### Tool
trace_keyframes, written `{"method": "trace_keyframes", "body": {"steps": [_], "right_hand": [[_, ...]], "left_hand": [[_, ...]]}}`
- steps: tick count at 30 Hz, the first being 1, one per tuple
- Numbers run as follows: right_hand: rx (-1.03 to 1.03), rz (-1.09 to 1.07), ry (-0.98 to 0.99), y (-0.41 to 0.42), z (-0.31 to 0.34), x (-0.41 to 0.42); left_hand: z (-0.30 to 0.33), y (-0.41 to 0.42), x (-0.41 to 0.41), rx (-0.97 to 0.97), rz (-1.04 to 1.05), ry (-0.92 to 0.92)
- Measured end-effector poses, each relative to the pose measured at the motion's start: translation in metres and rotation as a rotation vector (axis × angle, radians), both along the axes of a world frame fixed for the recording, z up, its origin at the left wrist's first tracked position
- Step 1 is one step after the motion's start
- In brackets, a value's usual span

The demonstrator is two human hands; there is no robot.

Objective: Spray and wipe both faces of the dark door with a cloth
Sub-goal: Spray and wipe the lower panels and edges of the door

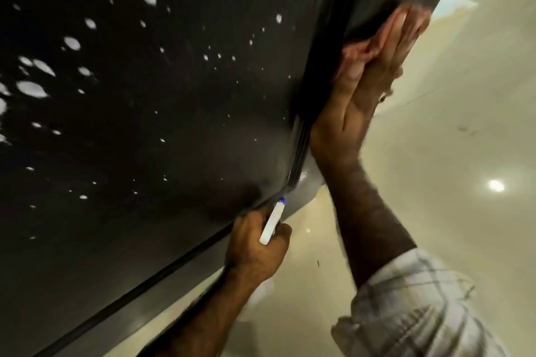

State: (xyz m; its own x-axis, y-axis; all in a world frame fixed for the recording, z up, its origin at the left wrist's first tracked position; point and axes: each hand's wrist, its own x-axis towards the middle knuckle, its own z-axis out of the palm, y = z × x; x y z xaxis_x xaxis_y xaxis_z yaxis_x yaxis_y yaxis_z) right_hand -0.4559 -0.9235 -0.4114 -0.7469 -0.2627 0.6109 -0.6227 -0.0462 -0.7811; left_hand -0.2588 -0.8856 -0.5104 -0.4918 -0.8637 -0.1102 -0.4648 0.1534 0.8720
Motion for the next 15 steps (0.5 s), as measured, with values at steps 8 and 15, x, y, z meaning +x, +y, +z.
{"method": "trace_keyframes", "body": {"steps": [8, 15], "right_hand": [[0.107, 0.315, -0.933, 0.034, -0.331, 0.049], [-0.233, 0.209, -0.944, 0.018, -0.099, 0.045]], "left_hand": [[-0.035, -0.003, 0.046, -0.055, -0.063, 0.107], [-0.034, -0.005, 0.065, 0.036, 0.007, 0.117]]}}
